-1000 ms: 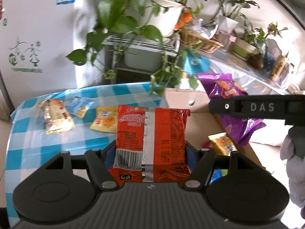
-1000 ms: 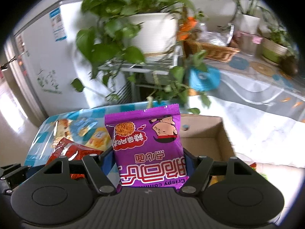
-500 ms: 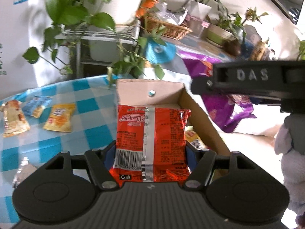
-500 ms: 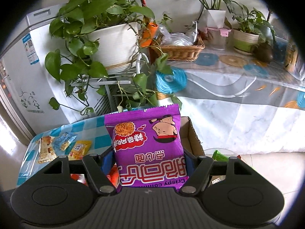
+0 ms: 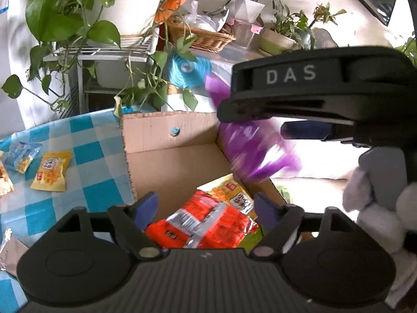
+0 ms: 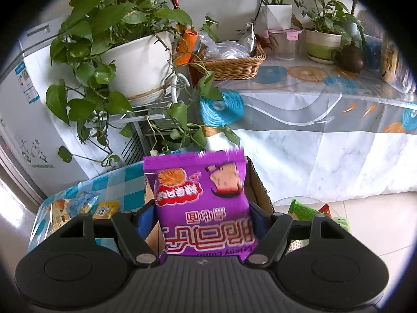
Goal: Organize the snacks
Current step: 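Lower both bags into cardboard box and open both grippers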
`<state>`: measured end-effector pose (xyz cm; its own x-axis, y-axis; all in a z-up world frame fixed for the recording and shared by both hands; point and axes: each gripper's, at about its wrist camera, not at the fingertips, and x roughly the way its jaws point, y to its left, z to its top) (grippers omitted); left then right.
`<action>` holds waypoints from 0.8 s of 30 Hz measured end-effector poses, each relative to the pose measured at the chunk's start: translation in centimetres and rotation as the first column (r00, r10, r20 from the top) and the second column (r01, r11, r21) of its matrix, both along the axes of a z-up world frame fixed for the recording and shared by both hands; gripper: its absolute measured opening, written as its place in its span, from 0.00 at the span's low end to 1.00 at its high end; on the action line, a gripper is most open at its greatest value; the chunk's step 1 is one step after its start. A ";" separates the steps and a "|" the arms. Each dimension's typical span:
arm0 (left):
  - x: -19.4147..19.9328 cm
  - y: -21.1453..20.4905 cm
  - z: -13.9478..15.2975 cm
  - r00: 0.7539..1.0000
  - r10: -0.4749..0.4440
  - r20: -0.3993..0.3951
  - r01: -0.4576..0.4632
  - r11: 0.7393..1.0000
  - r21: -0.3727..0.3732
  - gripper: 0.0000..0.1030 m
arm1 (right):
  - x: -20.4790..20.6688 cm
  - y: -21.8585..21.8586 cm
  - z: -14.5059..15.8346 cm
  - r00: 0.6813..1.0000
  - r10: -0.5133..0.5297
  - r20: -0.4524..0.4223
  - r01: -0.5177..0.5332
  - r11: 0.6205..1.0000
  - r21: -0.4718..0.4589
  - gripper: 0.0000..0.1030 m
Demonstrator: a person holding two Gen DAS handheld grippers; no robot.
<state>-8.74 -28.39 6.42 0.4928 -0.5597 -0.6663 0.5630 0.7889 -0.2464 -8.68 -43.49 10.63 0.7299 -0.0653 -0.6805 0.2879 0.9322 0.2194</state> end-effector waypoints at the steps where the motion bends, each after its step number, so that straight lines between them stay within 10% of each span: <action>1: 0.0 0.3 0.1 1.000 0.003 0.002 -0.003 1.000 -0.001 0.81 | 0.0 0.0 0.0 1.000 -0.004 0.005 0.004 1.000 0.005 0.80; 24: 2.3 7.0 -0.6 0.994 0.108 -0.025 -0.107 0.993 0.046 0.82 | 1.0 1.7 -0.2 0.999 0.033 0.001 -0.033 0.999 0.021 0.82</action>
